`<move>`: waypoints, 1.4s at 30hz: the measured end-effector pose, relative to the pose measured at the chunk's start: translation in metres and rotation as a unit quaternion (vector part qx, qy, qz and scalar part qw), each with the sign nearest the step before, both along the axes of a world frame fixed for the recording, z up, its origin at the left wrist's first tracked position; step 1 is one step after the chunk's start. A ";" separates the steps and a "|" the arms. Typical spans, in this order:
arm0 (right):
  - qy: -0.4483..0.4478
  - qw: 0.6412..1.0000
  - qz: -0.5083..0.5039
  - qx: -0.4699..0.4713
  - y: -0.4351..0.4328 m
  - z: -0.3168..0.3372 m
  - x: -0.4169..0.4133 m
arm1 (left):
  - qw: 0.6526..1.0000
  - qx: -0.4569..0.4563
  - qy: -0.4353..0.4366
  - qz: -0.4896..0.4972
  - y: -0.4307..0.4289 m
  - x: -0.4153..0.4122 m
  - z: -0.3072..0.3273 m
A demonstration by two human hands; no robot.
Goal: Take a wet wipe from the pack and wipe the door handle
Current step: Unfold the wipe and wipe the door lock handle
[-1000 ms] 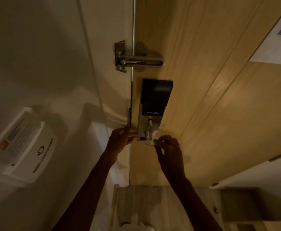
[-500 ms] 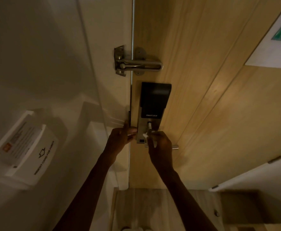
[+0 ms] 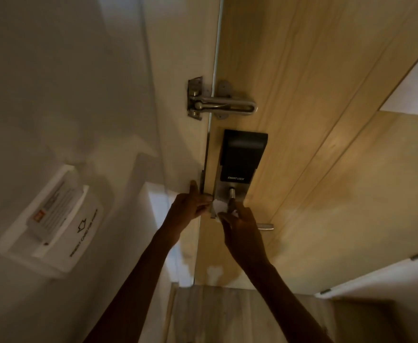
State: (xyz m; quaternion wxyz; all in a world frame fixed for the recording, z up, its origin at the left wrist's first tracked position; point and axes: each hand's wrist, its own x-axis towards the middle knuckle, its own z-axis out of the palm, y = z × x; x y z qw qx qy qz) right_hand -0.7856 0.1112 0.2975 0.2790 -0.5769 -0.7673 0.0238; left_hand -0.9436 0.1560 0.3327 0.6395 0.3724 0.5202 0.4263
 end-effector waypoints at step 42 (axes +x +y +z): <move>-0.026 0.998 0.051 0.014 0.000 -0.014 0.070 | 1.000 -0.007 0.001 -0.015 -0.010 -0.003 -0.004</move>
